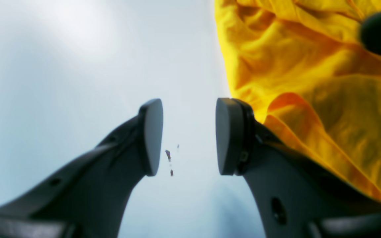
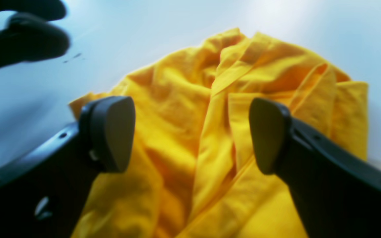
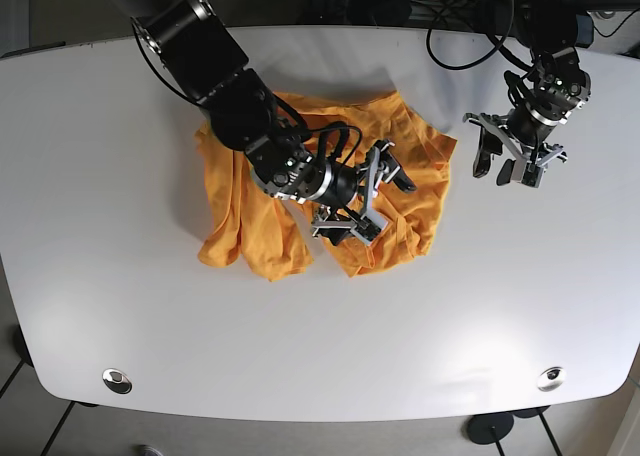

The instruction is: Fold the T-shirt properly

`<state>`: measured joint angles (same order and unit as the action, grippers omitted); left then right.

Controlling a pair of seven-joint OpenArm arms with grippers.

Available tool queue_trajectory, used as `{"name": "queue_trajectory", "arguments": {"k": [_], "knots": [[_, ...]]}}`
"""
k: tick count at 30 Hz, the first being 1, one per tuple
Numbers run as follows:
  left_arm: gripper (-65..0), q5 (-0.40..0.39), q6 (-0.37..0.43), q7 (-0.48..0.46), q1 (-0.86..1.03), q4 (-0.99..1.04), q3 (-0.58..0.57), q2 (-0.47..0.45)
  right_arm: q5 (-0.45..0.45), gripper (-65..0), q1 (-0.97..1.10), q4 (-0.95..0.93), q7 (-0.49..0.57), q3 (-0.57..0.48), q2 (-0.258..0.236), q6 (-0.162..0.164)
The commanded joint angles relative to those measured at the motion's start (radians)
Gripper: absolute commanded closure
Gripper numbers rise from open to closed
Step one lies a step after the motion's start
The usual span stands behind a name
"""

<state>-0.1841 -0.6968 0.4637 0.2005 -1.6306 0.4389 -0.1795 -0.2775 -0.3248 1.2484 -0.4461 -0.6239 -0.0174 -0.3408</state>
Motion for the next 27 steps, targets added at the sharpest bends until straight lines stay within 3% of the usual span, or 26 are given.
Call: {"name": "queue_trajectory", "arguments": {"k": [1, 6, 11, 15, 21, 27], "knots": [[-24.4, -0.018, -0.001, -0.023, -0.005, -0.017, 0.005, -0.01, -0.01, -52.2, -0.075, -0.051, 0.031, 0.003, 0.029, 0.001], [-24.4, -0.018, -0.001, -0.023, -0.005, -0.015, 0.005, -0.01, -0.01, -52.3, -0.205, -0.292, 0.109, 0.0, 0.093, -0.001], [-24.4, -0.018, -0.001, -0.023, -0.003, -0.015, 0.005, -0.007, -0.016, -52.3, -0.327, -0.545, 0.261, 0.006, 0.138, 0.006], [-24.4, -0.018, -0.001, -0.023, -0.003, -0.015, 0.004, -0.007, -0.016, -52.3, -0.382, -0.62, 0.3, 0.014, 0.138, 0.007], [-24.4, -0.018, -0.001, -0.023, -0.003, -0.015, 0.004, -0.007, -0.009, -52.3, -0.389, -0.625, 0.3, 0.161, 0.095, 0.007], [-24.4, -0.018, -0.001, -0.023, -0.006, -0.015, 0.002, -0.007, -0.012, -52.2, -0.303, -0.625, 0.3, 0.172, 0.081, 0.003]]}}
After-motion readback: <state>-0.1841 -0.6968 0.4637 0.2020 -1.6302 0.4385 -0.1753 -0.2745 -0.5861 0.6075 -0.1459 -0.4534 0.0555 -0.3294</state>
